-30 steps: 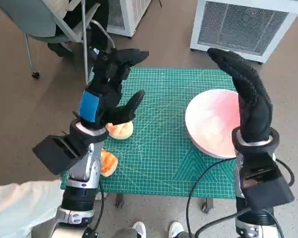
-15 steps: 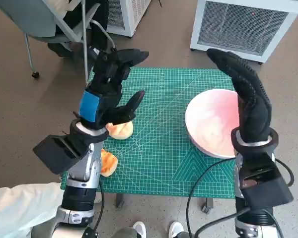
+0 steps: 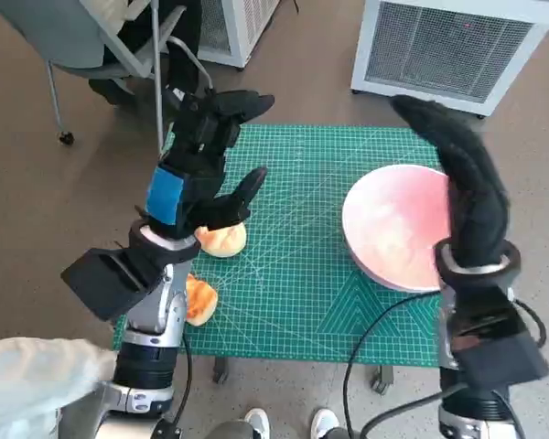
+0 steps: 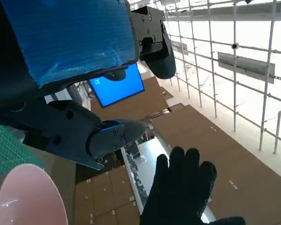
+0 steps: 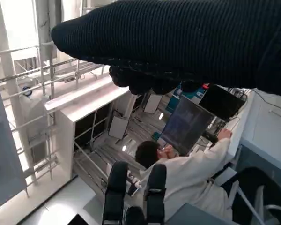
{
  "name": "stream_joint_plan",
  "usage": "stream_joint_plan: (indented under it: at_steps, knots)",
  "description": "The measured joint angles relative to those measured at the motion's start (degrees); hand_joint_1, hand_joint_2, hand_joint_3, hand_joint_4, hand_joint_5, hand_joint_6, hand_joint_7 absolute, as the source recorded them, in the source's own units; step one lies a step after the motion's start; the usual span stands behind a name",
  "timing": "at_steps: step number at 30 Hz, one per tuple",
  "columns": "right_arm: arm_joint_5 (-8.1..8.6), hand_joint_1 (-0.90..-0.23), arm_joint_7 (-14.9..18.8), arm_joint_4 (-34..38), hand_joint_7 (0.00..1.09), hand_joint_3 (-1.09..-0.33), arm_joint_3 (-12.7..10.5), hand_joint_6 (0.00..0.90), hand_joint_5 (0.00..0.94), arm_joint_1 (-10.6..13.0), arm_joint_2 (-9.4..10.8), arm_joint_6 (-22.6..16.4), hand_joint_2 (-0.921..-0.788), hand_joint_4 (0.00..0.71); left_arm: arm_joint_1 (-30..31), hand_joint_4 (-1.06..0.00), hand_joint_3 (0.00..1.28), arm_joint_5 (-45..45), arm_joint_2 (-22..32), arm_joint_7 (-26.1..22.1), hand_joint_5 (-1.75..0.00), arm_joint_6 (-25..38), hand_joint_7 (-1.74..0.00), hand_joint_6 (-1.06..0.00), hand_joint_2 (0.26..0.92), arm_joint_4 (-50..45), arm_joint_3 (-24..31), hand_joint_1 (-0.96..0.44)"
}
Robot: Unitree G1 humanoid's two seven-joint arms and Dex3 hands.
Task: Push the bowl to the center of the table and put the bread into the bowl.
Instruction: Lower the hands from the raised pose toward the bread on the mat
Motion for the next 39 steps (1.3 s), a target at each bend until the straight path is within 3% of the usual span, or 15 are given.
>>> stream_joint_plan:
  at_steps: [4,11,14,20,24,28,33,39]
  knots:
    - [2.17,-0.562,0.39,2.73,0.67,-0.731,-3.22,0.005,0.001,0.57,-2.66,-2.04,-0.921,0.283,0.07,0.0,0.64,0.0,0.05,0.12,-0.86,0.0,-1.04,0.0,0.772,-0.03,0.1,-0.31]
    - [2.0,-0.539,-3.29,10.4,0.63,-0.748,-9.74,0.026,0.001,2.23,-4.89,-5.58,-0.921,0.284,0.31,0.0,0.64,-0.12,0.13,0.16,-0.83,0.03,-1.05,0.0,0.772,-0.05,0.27,-0.3]
    - [0.48,-0.53,-6.3,14.57,0.62,-0.758,-12.05,0.029,0.0,2.33,-5.74,-6.9,-0.921,0.281,0.35,0.0,0.64,-0.15,0.15,0.19,-0.83,0.05,-1.04,0.0,0.772,-0.05,0.36,-0.3]
    - [-4.53,-0.527,-13.29,25.14,0.62,-0.78,-14.82,0.029,0.0,2.01,-8.49,-9.6,-0.921,0.272,0.36,0.0,0.65,-0.16,0.13,0.23,-0.82,0.06,-1.04,0.0,0.771,-0.04,0.37,-0.3]
    - [-4.73,-0.528,-16.2,33.79,0.61,-0.784,-15.59,0.028,0.0,1.33,-10.2,-10.41,-0.921,0.272,0.36,0.0,0.65,-0.17,0.14,0.25,-0.81,0.06,-1.04,0.0,0.77,-0.03,0.4,-0.29]
    - [-3.97,-0.52,-16.8,41.4,0.51,-0.79,-15.96,0.056,0.0,-0.06,-11.14,-10.08,-0.921,0.271,0.35,0.0,0.65,-0.17,0.16,0.25,-0.81,0.06,-1.04,0.0,0.77,0.02,0.51,-0.29]
    - [-0.17,-0.526,-14.25,49.28,0.45,-0.793,-16.59,0.082,0.0,-2.28,-11.14,-8.02,-0.921,0.264,0.35,0.0,0.65,-0.17,0.16,0.24,-0.81,0.06,-1.04,0.0,0.769,0.06,0.57,-0.29]
    - [2.71,-0.531,-11.48,55.86,0.4,-0.784,-17.12,0.109,0.0,-4.32,-10.75,-4.34,-0.921,0.244,0.35,0.0,0.65,-0.17,0.39,0.22,-0.82,0.06,-1.04,0.0,0.767,0.14,0.84,-0.29]
